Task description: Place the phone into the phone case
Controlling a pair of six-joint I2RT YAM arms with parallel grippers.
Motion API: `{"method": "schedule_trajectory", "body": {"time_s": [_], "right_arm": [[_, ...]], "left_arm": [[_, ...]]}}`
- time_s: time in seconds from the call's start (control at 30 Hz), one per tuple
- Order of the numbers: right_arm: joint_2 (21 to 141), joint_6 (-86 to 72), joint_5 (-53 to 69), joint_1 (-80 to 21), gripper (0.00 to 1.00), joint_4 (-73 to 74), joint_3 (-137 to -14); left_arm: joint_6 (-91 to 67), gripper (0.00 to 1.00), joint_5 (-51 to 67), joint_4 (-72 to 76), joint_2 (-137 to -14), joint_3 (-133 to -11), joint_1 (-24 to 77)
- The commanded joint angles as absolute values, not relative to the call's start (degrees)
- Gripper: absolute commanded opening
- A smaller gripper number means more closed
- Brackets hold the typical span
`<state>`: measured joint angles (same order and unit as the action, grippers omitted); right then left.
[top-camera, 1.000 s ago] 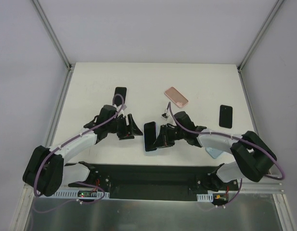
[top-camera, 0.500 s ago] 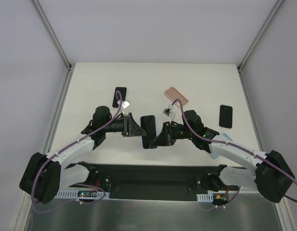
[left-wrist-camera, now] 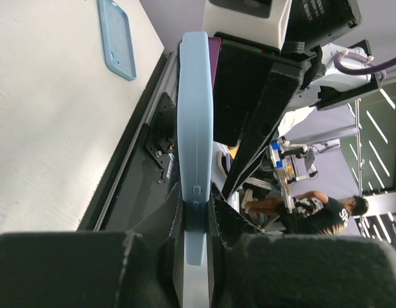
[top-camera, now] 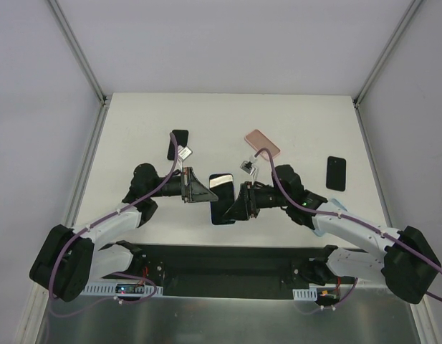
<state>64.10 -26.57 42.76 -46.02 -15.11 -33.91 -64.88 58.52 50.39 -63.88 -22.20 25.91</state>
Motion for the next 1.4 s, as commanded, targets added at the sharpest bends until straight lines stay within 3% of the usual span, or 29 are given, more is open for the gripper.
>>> {"method": "schedule_trajectory", "body": {"time_s": [0.0,0.23,0.43,0.57,0.77,0.87,0.9,1.0,1.23,1.27,1.37], "right_arm": [[62.8,-26.1,41.6,-46.0,0.57,-19.9,-36.9],[60.8,-25.3,38.8,-42.6,0.73,-15.4,-38.6],[61.6,-24.4,41.7,-39.4,0.74,-12.7,-41.6],[62.8,-23.7,42.9,-38.8,0.69,-11.5,-43.8],[63.7,-23.1,43.2,-38.6,0.55,-10.9,-45.3],[63.9,-22.0,42.4,-38.7,0.35,-9.3,-45.9],[64.0,-21.5,41.8,-38.7,0.21,-8.0,-46.1],[63.9,-20.5,41.6,-38.7,0.02,-7.0,-46.1],[63.0,-17.4,41.8,-38.7,0.05,-4.0,-47.4],[63.2,-17.2,42.3,-38.6,0.17,-3.3,-48.2],[63.7,-17.3,43.5,-38.6,0.39,-3.0,-49.0]], "left_arm": [[-67.4,0.0,62.7,57.7,-63.9,-22.9,26.6],[-66.5,0.0,67.4,56.1,-64.3,-25.0,26.7],[-61.1,0.0,69.3,47.4,-63.5,-26.9,27.3],[-60.4,0.0,69.4,46.5,-64.2,-26.9,27.4],[-60.2,0.0,69.7,46.1,-65.1,-26.9,27.5],[-59.7,0.0,69.6,45.2,-65.4,-27.1,27.5],[-58.8,0.0,69.4,43.4,-65.5,-27.3,27.5],[-54.3,0.0,68.5,35.1,-65.8,-28.8,27.6],[-48.6,0.0,67.1,26.3,-67.7,-31.3,28.0],[-48.5,0.0,67.5,26.3,-67.8,-31.5,28.2],[-48.0,0.0,67.9,26.3,-67.2,-31.9,28.8]]}}
